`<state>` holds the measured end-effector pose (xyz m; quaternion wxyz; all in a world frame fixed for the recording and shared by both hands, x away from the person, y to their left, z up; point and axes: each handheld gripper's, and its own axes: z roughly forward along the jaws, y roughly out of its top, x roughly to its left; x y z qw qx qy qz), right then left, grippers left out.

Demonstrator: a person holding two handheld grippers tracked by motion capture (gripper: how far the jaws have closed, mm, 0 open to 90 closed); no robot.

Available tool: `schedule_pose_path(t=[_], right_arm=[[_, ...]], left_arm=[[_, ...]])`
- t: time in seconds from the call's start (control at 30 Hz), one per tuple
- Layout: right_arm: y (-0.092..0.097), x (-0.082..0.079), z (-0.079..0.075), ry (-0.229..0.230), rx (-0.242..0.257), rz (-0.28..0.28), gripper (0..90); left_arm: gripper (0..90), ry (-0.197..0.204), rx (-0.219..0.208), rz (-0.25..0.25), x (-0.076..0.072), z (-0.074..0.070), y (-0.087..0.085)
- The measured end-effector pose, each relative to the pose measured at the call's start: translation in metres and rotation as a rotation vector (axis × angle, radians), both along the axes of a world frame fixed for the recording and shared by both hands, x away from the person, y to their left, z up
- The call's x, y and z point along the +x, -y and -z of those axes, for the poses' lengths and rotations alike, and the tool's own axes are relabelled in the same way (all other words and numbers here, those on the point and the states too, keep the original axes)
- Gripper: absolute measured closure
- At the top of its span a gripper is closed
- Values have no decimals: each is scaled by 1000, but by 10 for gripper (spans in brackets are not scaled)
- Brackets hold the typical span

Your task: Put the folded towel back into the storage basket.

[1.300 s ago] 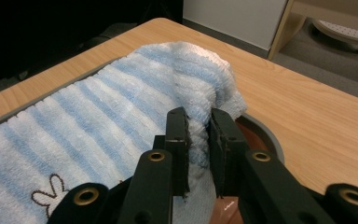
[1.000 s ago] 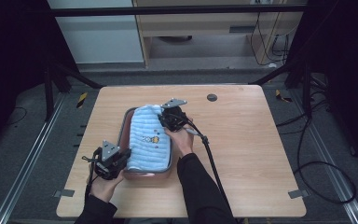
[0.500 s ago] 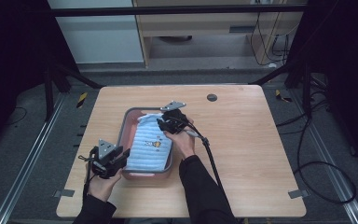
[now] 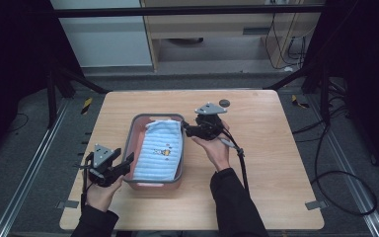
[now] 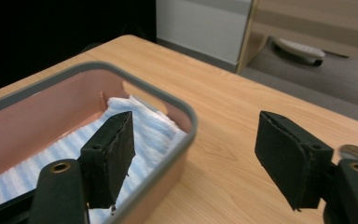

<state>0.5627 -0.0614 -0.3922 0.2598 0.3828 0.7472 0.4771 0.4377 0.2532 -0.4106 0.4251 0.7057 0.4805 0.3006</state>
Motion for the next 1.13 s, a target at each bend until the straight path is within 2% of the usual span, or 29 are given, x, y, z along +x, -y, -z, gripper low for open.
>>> schedule_pose_path(t=[0.13, 0.27, 0.6, 0.73, 0.97, 1.13], right_arm=[[23, -11, -4, 8, 55, 14, 267], [47, -25, -4, 19, 65, 38, 250], [102, -54, 3, 29, 77, 97, 228], [122, -65, 9, 26, 97, 118, 221], [157, -81, 24, 2, 95, 165, 209], [179, -91, 38, -15, 74, 201, 216]], left_arm=[[404, 8, -13, 12, 1, -2, -4], [361, 24, -7, 22, 2, -3, -7], [302, 21, 3, 19, 6, -2, -17], [296, 16, 7, 14, 7, 0, -19], [296, 9, 28, -1, 9, 2, -26], [304, 3, 27, -20, 12, 5, -34]])
